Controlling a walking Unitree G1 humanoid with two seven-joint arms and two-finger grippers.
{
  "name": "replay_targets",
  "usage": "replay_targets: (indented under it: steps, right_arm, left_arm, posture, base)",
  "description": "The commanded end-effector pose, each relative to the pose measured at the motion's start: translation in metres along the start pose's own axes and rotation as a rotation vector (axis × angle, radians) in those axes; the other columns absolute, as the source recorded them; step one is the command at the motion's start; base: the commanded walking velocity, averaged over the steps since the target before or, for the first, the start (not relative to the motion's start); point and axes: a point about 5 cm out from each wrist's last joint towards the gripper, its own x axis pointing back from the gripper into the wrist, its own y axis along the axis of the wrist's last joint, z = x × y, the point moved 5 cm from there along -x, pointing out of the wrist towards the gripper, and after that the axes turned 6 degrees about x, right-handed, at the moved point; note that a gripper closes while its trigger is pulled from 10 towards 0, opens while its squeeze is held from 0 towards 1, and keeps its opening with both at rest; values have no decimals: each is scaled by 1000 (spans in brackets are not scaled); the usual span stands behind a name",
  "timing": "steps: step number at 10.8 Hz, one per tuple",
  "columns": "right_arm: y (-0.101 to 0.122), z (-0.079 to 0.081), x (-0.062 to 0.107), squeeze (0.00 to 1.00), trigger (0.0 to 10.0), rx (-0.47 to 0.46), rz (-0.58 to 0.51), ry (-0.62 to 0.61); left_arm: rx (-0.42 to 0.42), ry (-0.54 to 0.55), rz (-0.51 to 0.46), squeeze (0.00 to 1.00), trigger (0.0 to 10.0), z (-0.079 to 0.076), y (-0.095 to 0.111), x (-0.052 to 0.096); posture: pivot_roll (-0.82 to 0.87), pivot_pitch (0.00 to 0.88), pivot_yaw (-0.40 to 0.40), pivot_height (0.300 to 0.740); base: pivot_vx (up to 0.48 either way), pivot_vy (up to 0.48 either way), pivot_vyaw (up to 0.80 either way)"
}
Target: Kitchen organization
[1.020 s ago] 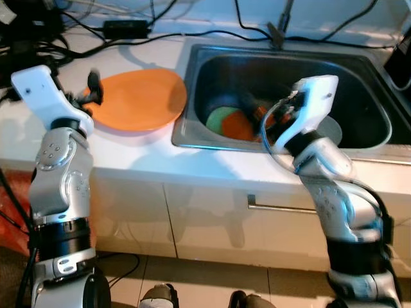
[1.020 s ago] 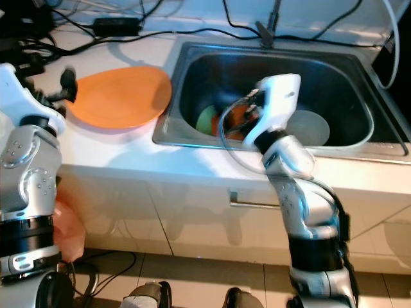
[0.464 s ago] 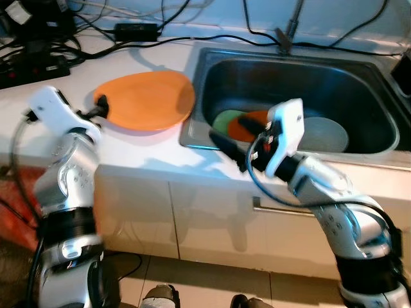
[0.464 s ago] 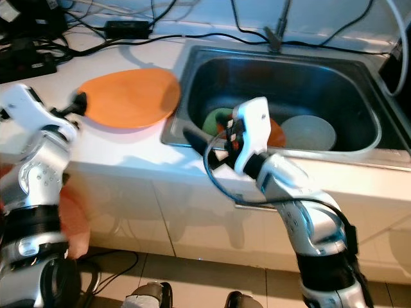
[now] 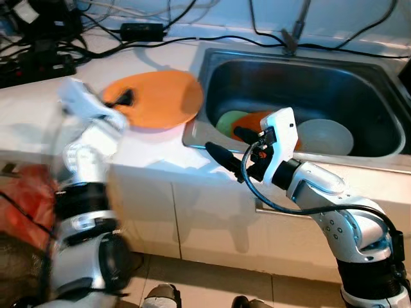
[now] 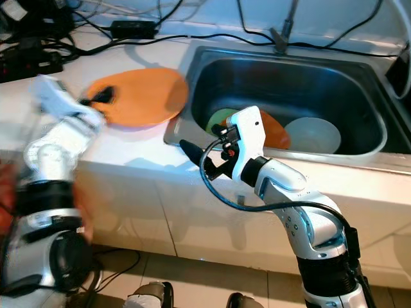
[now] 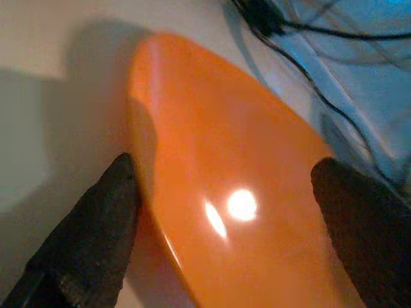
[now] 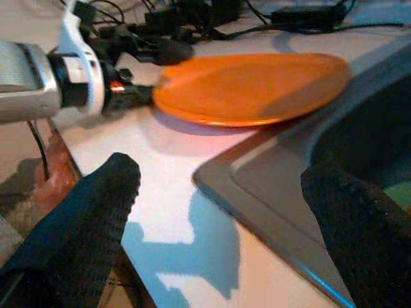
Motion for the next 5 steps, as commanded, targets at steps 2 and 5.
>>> replay_targets:
  steps: [2, 5]
  right_arm:
    - [5, 5, 0, 0, 10000, 5, -5, 28]
    - [4, 5, 0, 0, 10000, 3, -5, 21]
  left_arm:
    - [98, 32, 112, 0, 824, 6, -23, -3]
    - [155, 36, 128, 0, 0, 5, -19, -3]
  posture:
    - [129, 112, 26, 740]
    - [134, 113, 38, 740]
  base:
    - [0, 0, 0]
    - [0, 0, 0]
